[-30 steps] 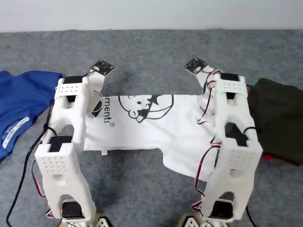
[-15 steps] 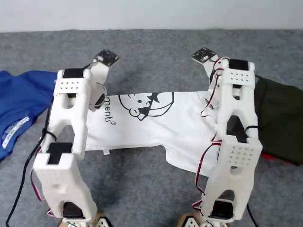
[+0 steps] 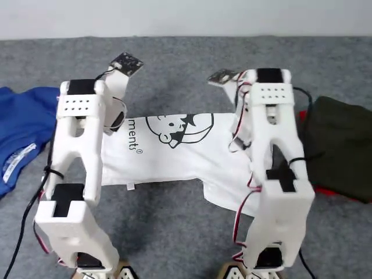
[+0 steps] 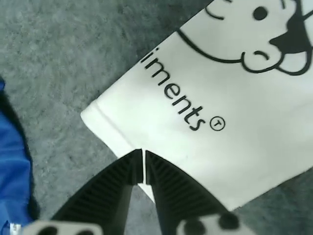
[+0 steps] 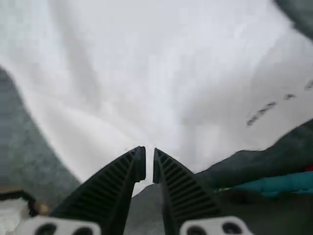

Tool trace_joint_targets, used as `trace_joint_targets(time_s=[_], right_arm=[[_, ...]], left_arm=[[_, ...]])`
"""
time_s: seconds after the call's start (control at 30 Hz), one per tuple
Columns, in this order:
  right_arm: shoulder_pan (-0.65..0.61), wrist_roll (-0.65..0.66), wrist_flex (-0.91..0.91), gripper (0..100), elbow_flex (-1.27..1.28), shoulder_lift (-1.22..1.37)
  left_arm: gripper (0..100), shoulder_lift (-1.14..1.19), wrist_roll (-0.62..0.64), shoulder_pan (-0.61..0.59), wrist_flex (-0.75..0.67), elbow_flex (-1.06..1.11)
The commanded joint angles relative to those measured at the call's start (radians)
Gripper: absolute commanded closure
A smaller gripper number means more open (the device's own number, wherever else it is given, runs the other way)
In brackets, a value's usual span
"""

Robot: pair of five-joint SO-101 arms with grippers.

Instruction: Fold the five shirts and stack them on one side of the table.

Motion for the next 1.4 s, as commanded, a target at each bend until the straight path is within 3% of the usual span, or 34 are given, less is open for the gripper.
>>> trace_joint_targets(time_s=[0.0,0.13,0.33,0.57,0.8,0.97,1.37], right_arm=[[0.004,-0.011,0.042,95.7,0.11,-0.209],[0.108,-0.003,0.042,95.6,0.204,-0.417],[0.363,0.06,0.041,95.5,0.282,-0.633],[0.641,0.117,0.039,95.5,0.325,-0.7],[0.769,0.115,0.041,95.5,0.327,-0.704],[0.828,0.114,0.041,95.5,0.325,-0.705],[0.888,0.114,0.042,95.5,0.339,-0.771]], left_arm=[[98,-0.068,0.012,0.028,0.046,-0.047],[98,-0.068,0.011,0.132,0.097,-0.077],[98,-0.063,0.012,0.319,0.114,-0.151],[97,-0.054,0.014,0.626,0.104,-0.151],[87,0.077,0.054,0.838,0.1,-0.16],[85,0.157,0.052,0.913,0.091,-0.223],[83,0.359,0.051,0.913,0.02,-0.306]])
